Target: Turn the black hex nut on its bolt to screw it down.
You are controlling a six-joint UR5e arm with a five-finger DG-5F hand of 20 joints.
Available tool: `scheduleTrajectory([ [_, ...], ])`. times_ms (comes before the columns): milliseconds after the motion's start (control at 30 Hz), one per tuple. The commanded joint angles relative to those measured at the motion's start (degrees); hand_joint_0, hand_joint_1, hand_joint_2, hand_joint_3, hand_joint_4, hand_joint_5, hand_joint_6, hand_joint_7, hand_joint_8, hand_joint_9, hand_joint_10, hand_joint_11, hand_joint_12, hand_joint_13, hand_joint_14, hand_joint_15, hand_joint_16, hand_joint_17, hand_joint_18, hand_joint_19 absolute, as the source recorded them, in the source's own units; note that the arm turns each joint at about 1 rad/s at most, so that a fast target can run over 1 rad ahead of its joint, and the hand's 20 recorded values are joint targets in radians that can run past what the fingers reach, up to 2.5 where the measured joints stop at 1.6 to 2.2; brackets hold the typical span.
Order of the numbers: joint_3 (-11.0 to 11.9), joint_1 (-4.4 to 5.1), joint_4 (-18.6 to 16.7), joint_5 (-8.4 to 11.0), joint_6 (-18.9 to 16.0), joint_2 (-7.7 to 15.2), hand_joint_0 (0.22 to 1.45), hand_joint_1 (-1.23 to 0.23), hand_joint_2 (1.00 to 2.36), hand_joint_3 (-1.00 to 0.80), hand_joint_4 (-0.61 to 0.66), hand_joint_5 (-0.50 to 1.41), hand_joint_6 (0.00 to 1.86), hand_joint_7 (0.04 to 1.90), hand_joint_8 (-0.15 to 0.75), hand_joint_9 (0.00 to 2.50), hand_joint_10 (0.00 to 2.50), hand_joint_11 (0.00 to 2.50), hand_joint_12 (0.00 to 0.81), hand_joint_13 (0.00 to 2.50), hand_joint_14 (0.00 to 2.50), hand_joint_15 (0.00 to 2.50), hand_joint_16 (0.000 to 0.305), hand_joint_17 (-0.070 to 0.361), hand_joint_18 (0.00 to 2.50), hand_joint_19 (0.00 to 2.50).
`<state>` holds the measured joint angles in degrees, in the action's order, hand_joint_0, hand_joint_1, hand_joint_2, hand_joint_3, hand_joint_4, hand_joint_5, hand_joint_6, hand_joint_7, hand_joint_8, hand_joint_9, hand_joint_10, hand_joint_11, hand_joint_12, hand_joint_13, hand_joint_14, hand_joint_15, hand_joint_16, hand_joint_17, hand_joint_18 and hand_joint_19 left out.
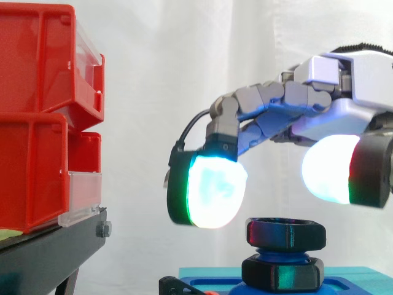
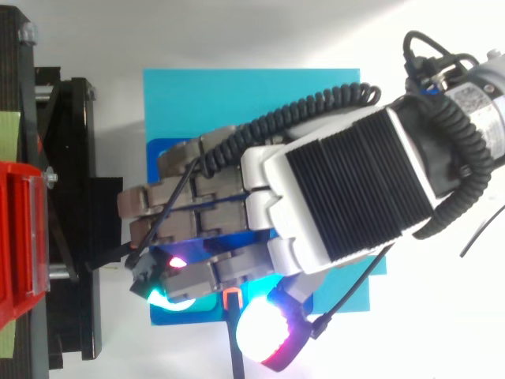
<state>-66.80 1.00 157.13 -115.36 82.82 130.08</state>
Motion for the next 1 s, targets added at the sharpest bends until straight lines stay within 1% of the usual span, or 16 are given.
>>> scheduleTrajectory([
  [0, -0.1, 0.49, -0.1, 0.22, -0.4, 0.8, 0.51, -0.34, 1.0, -0.5, 0.28, -0.09, 0.5, 1.05, 0.262, 0.58, 0.01, 0.27, 0.299, 0.54, 0.01, 0.18, 0.053, 0.119, 0.52, 0.6],
  [100, 0.0, 0.76, -0.1, 0.57, -0.5, 0.9, 0.51, -0.34, 1.0, -0.5, 0.28, -0.09, 0.5, 1.06, 0.262, 0.59, 0.01, 0.28, 0.299, 0.54, 0.01, 0.19, 0.053, 0.12, 0.52, 0.6],
  [267, 0.0, 0.76, -0.1, 0.66, -0.8, 1.0, 0.52, -0.34, 1.0, -0.5, 0.28, -0.08, 0.5, 1.1, 0.269, 0.62, 0.01, 0.31, 0.301, 0.54, 0.01, 0.19, 0.053, 0.12, 0.53, 0.59],
  [633, 0.0, 0.76, -0.2, 0.66, -0.7, 0.9, 0.52, -0.34, 1.0, -0.5, 0.28, -0.08, 0.52, 1.08, 0.273, 0.63, 0.01, 0.32, 0.303, 0.54, 0.01, 0.19, 0.053, 0.119, 0.52, 0.59],
  [733, -0.1, 0.67, -0.2, 0.75, -0.5, 1.0, 0.52, -0.34, 1.0, -0.5, 0.27, -0.08, 0.53, 1.09, 0.273, 0.63, 0.01, 0.32, 0.302, 0.54, 0.01, 0.19, 0.053, 0.119, 0.52, 0.59],
  [933, 0.0, 0.14, -0.4, 0.84, -0.5, 1.0, 0.52, -0.34, 1.0, -0.5, 0.26, -0.09, 0.55, 1.02, 0.269, 0.62, 0.01, 0.33, 0.303, 0.54, 0.01, 0.19, 0.053, 0.119, 0.52, 0.59],
  [967, -0.4, -0.03, -0.3, 0.84, -0.5, 1.0, 0.52, -0.34, 1.0, -0.5, 0.26, -0.09, 0.55, 1.02, 0.27, 0.62, 0.01, 0.34, 0.303, 0.54, 0.01, 0.19, 0.053, 0.119, 0.52, 0.59],
])
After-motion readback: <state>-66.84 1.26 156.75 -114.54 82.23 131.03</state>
